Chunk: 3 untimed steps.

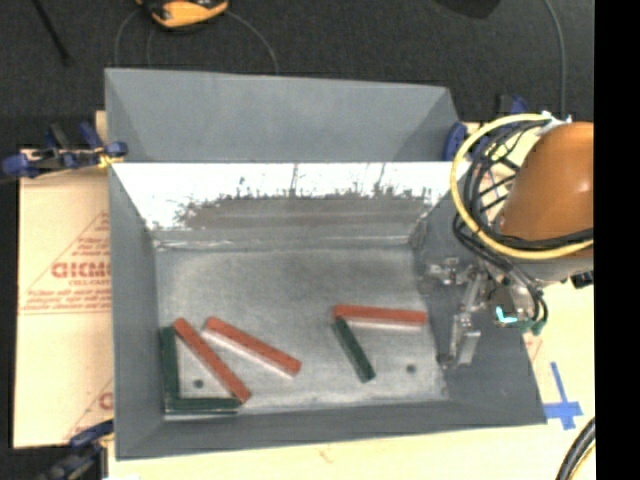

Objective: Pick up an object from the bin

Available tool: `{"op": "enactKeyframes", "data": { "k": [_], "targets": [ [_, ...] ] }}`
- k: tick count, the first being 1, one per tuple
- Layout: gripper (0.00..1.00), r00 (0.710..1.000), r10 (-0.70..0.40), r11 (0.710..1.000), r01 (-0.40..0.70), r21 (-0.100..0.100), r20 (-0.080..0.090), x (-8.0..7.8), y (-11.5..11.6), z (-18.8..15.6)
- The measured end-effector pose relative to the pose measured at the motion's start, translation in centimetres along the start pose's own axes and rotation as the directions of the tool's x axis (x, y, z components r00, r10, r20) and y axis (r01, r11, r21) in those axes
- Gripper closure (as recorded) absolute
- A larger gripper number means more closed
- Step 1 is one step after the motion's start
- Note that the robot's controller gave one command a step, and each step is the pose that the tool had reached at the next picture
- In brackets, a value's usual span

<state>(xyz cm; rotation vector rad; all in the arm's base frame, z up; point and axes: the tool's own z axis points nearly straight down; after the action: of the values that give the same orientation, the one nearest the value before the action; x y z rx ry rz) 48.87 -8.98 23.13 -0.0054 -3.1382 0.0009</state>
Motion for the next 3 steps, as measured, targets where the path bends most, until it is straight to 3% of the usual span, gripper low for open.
{"op": "enactKeyframes", "data": {
  "k": [1, 2, 3],
  "targets": [
    [0.0, 1.0, -0.003, 1.0, 0.003, 0.001, 0.008, -0.2, 0.0, -0.3],
    [0.0, 1.0, 0.005, 1.0, -0.005, 0.002, 0.014, -0.5, 0.7, 5.0],
    [0.0, 0.989, 0.149, 0.989, -0.149, -0.002, 0.012, -0.5, 1.9, 11.8]
  ]
}}
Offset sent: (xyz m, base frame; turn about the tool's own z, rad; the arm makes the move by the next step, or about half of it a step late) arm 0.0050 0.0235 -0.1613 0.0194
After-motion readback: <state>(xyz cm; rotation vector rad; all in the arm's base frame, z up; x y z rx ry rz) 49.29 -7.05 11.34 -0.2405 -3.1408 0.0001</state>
